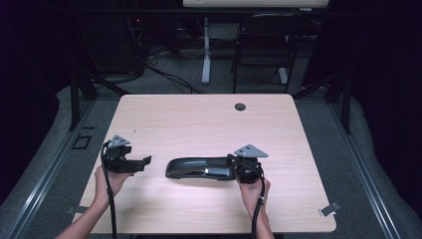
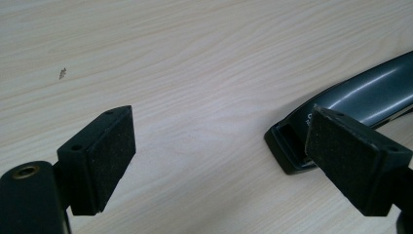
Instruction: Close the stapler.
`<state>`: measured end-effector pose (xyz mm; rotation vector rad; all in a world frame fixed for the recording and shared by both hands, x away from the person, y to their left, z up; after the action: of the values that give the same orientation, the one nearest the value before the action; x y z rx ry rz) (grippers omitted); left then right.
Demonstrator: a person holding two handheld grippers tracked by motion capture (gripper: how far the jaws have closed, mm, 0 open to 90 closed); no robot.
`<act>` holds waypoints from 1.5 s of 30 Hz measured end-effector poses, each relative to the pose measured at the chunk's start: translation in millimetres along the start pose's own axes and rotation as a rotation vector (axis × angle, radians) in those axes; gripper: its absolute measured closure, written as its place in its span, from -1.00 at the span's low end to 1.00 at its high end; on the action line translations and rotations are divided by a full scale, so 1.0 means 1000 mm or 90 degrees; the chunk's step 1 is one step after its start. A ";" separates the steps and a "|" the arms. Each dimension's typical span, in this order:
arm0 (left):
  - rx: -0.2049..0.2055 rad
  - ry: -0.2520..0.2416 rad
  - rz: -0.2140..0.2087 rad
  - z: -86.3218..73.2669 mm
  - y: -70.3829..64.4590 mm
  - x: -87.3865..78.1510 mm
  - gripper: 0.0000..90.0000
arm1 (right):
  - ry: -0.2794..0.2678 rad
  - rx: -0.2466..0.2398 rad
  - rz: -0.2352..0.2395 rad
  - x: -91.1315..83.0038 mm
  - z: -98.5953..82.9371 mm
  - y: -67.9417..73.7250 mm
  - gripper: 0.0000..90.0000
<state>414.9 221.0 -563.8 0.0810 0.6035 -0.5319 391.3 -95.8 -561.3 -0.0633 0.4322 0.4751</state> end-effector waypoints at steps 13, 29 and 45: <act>0.006 -0.001 0.000 0.000 -0.001 0.001 -0.76 | 0.010 0.019 0.000 0.003 -0.013 -0.001 1.00; 0.003 -0.002 -0.003 0.001 -0.002 0.001 -0.78 | 0.005 -0.003 0.019 -0.002 0.009 0.003 1.00; 0.003 -0.004 0.000 0.002 -0.001 0.001 -0.80 | 0.048 -0.014 0.001 -0.017 0.026 -0.029 0.59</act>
<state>416.4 219.2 -563.1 0.0836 0.5970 -0.5339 401.1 -124.3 -531.6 -0.1028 0.5012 0.4807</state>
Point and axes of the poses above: each handheld gripper's, and its own axes: x roughly forward along the jaws, z roughly out of its top, y roughly to its left, the point moved 9 cm from there along x, roughly forward along the jaws, and after that the axes turned 8 degrees about -y, right-handed, at the moved point
